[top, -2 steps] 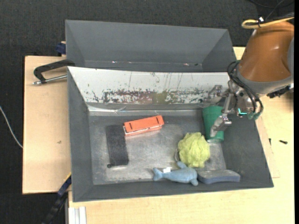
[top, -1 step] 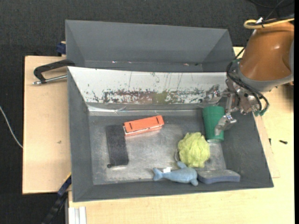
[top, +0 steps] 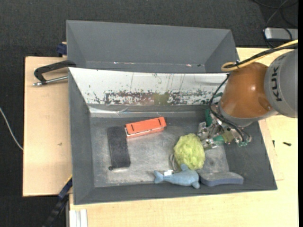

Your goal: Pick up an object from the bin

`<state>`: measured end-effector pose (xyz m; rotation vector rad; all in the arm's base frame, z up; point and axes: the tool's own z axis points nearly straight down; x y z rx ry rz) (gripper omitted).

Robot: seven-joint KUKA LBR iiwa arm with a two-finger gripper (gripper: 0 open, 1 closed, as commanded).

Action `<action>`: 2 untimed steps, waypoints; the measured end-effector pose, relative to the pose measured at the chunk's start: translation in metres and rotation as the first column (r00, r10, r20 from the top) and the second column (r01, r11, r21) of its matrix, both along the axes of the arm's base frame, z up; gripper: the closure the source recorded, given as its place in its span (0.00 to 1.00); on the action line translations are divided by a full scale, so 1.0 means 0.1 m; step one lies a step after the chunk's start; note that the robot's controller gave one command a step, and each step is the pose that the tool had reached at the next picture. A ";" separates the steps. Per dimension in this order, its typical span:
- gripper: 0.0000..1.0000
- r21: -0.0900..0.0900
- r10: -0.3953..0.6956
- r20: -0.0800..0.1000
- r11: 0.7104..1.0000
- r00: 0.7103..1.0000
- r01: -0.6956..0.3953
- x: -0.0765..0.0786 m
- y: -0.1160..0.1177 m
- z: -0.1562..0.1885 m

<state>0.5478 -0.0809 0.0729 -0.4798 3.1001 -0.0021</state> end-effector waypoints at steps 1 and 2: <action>1.00 0.000 0.000 0.000 1.000 1.000 0.000 0.00 0.00 0.00; 1.00 -0.001 0.023 0.007 1.000 1.000 -0.023 -0.03 -0.11 1.65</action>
Offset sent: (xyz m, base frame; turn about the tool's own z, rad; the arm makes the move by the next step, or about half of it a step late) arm -0.0061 -0.0111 0.1617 -0.0247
